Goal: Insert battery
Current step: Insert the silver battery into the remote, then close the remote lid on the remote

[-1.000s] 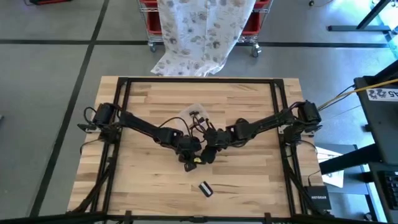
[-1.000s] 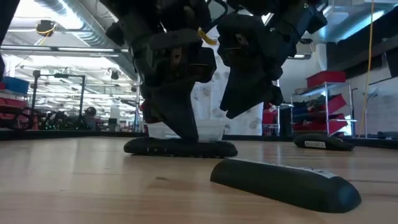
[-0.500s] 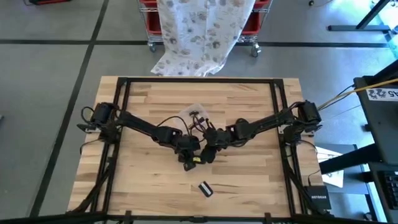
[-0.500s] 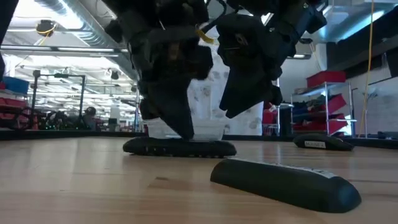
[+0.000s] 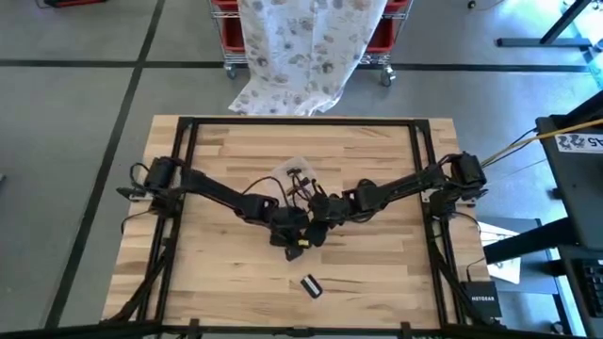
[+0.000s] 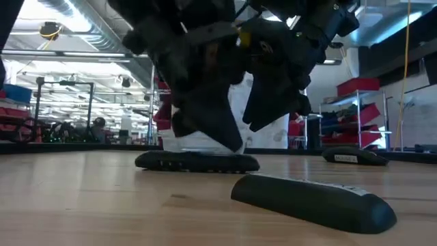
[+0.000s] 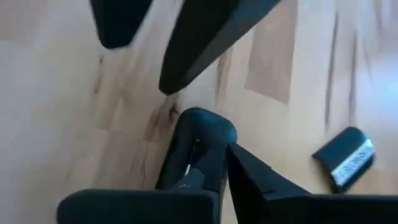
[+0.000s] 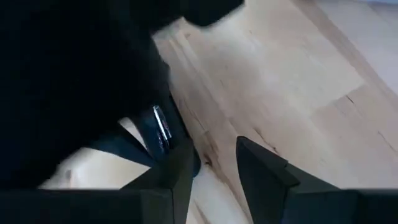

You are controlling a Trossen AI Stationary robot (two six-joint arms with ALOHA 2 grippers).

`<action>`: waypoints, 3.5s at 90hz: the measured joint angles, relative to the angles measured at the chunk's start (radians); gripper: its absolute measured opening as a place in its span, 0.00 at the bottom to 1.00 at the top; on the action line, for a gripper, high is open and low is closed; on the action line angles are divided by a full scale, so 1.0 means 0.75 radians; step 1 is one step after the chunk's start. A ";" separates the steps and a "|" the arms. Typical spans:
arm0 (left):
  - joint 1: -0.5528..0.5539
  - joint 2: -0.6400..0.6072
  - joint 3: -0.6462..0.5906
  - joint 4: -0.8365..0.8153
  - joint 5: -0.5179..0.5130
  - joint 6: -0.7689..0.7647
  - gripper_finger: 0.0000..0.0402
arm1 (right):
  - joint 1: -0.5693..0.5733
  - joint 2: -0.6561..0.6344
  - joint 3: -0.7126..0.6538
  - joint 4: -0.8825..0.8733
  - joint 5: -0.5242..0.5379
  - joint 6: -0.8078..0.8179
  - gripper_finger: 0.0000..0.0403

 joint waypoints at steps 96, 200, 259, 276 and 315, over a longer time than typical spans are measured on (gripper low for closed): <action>-0.152 -0.514 0.002 -0.437 -0.203 0.039 0.00 | 0.475 -0.431 0.003 -0.147 0.469 0.113 0.22; -0.436 0.069 -0.131 0.397 -0.264 -0.223 0.28 | 0.782 0.250 0.057 0.398 0.215 1.214 0.05; -0.343 0.124 -0.124 0.499 -0.231 -0.056 0.28 | 0.679 0.380 0.070 0.434 0.291 1.336 0.05; -0.347 0.149 -0.121 0.580 -0.195 -0.085 0.28 | 0.641 0.380 0.070 0.434 0.273 1.334 0.05; -0.334 0.130 -0.088 0.620 0.025 -0.132 0.13 | 0.626 0.380 0.071 0.422 0.348 1.332 0.05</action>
